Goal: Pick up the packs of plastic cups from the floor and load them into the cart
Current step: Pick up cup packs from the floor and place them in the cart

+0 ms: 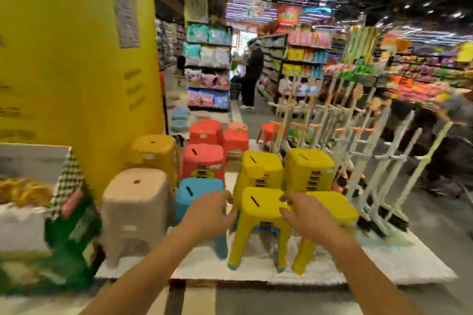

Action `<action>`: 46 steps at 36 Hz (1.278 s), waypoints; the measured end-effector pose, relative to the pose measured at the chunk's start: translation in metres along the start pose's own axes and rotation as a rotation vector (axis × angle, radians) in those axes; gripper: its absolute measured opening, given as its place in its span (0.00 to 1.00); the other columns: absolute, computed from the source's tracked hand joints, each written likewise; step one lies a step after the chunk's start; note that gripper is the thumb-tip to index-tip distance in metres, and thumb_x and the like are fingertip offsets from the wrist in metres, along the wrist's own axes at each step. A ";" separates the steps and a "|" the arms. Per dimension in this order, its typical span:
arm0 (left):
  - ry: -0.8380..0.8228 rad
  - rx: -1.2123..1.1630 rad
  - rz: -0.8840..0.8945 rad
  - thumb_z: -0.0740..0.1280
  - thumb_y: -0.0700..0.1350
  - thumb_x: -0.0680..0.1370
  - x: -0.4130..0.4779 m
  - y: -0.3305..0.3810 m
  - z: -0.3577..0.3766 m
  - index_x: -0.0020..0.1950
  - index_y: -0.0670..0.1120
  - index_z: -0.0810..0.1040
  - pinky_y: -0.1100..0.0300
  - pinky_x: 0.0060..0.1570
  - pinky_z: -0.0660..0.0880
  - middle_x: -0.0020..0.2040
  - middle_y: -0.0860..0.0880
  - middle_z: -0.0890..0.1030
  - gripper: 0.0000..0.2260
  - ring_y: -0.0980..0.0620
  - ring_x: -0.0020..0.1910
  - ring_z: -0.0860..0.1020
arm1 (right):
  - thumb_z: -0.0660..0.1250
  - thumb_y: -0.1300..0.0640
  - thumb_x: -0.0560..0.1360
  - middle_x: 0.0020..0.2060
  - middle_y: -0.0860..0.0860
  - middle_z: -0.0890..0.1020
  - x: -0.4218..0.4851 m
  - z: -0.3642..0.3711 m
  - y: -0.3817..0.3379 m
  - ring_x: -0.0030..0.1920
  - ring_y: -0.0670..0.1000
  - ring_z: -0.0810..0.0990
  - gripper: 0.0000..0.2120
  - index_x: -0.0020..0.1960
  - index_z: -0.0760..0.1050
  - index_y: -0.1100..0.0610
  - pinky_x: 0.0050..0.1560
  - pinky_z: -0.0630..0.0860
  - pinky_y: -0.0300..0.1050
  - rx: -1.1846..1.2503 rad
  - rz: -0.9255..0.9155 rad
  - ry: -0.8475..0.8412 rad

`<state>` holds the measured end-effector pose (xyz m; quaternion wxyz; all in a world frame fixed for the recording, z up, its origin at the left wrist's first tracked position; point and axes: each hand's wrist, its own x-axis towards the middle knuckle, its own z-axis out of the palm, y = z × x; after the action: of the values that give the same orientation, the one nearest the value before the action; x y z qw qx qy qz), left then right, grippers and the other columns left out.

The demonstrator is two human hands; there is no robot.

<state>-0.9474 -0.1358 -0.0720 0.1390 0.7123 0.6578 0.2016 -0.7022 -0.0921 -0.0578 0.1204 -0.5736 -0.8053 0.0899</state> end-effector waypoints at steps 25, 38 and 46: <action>0.610 0.020 -1.375 0.62 0.54 0.79 -0.332 -0.180 -0.094 0.66 0.50 0.73 0.55 0.57 0.73 0.63 0.49 0.77 0.18 0.49 0.60 0.76 | 0.61 0.45 0.79 0.56 0.49 0.80 0.068 0.195 -0.406 0.50 0.52 0.80 0.17 0.66 0.70 0.47 0.48 0.79 0.52 0.001 -1.252 -0.512; 0.725 -0.003 -1.589 0.62 0.56 0.79 -0.492 -0.222 -0.084 0.64 0.50 0.75 0.55 0.52 0.74 0.59 0.50 0.78 0.17 0.50 0.58 0.77 | 0.61 0.48 0.80 0.62 0.51 0.79 -0.055 0.268 -0.548 0.60 0.53 0.78 0.19 0.70 0.70 0.51 0.57 0.75 0.48 -0.010 -1.482 -0.642; 0.731 -0.066 -1.605 0.62 0.55 0.79 -0.575 -0.286 -0.075 0.64 0.49 0.75 0.53 0.54 0.75 0.59 0.51 0.80 0.18 0.52 0.55 0.78 | 0.61 0.45 0.77 0.58 0.49 0.81 -0.122 0.336 -0.614 0.57 0.53 0.80 0.18 0.66 0.71 0.47 0.52 0.77 0.50 -0.005 -1.440 -0.695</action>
<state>-1.2652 -0.6847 -0.1983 0.0399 -0.0781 0.9568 0.2773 -1.3177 -0.4101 -0.2159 -0.1103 0.1477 -0.9694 0.1621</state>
